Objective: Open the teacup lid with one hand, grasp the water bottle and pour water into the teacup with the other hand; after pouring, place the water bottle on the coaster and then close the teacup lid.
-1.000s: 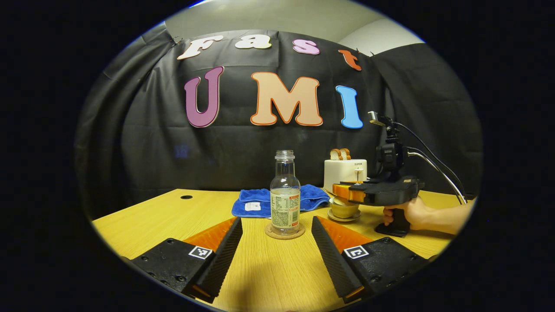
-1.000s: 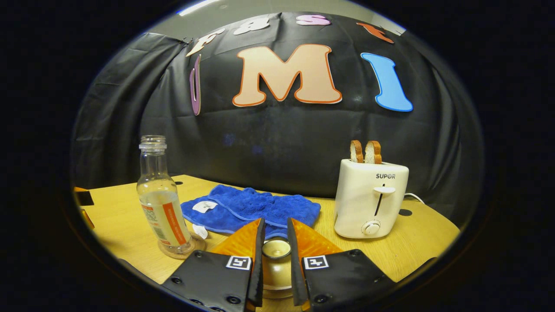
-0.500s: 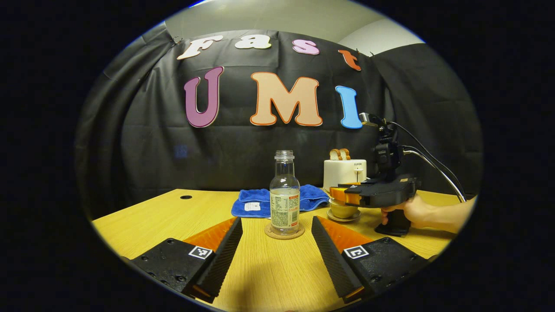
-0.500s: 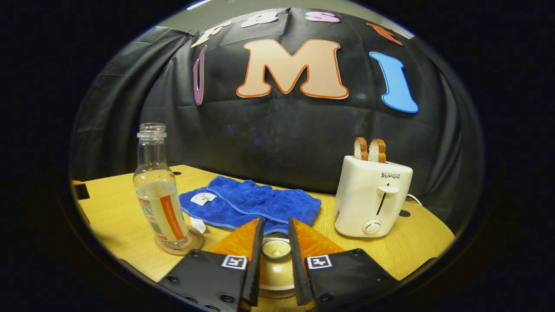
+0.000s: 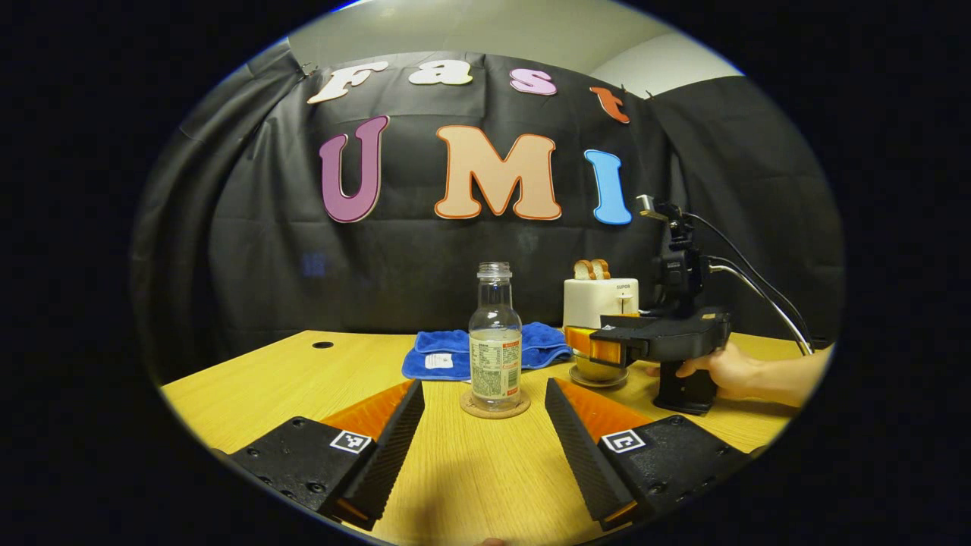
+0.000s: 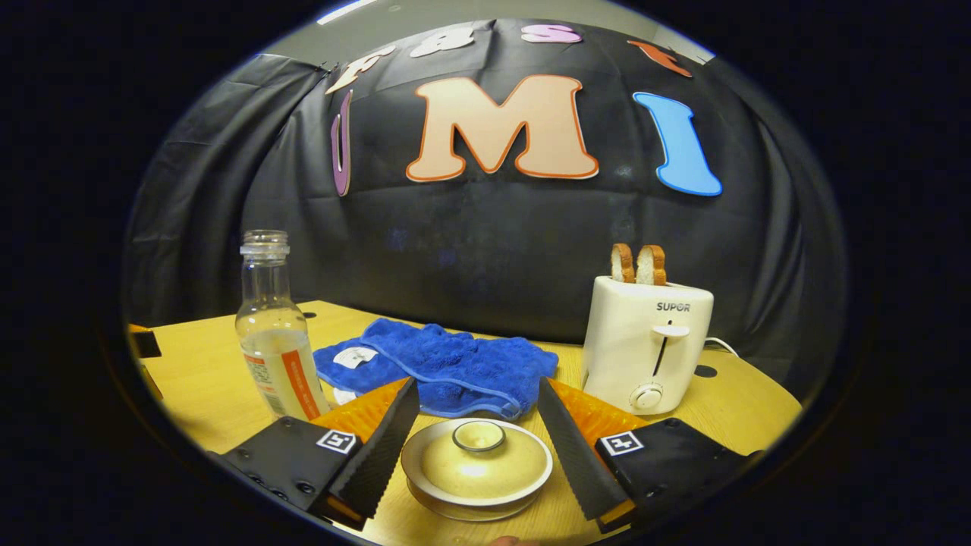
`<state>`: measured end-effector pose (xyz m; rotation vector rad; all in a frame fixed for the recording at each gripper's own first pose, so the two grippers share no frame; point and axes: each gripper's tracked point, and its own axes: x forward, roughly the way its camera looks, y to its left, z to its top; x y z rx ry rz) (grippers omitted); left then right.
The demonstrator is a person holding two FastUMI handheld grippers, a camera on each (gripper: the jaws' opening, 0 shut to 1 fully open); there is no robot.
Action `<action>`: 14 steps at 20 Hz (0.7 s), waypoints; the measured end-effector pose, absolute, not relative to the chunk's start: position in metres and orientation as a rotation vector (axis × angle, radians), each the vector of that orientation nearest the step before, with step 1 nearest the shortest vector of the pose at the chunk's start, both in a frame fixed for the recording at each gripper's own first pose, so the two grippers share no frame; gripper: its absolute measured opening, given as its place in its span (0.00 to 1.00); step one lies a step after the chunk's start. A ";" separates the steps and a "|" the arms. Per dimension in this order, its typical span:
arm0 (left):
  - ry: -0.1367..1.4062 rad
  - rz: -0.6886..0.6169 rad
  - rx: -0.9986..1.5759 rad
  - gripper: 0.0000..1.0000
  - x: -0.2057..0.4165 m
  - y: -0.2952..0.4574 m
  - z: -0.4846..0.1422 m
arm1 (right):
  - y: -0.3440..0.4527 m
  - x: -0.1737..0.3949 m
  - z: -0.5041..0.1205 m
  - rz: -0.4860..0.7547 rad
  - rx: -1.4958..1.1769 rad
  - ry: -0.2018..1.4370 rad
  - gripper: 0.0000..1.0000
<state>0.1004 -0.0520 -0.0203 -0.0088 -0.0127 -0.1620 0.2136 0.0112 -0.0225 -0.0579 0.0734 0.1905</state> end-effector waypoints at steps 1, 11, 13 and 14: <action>-0.014 -0.148 -0.011 0.94 0.102 -0.050 -0.021 | 0.009 0.211 -0.020 0.185 -0.035 0.058 1.00; -0.006 -0.128 -0.009 0.94 0.117 -0.068 -0.021 | -0.007 0.149 -0.010 0.070 -0.007 0.012 0.99; -0.006 -0.124 -0.009 0.94 0.111 -0.069 -0.021 | -0.005 0.119 -0.009 0.065 -0.007 0.011 0.99; -0.007 -0.119 -0.009 0.93 0.107 -0.070 -0.020 | -0.006 0.104 -0.007 0.057 -0.007 0.005 0.94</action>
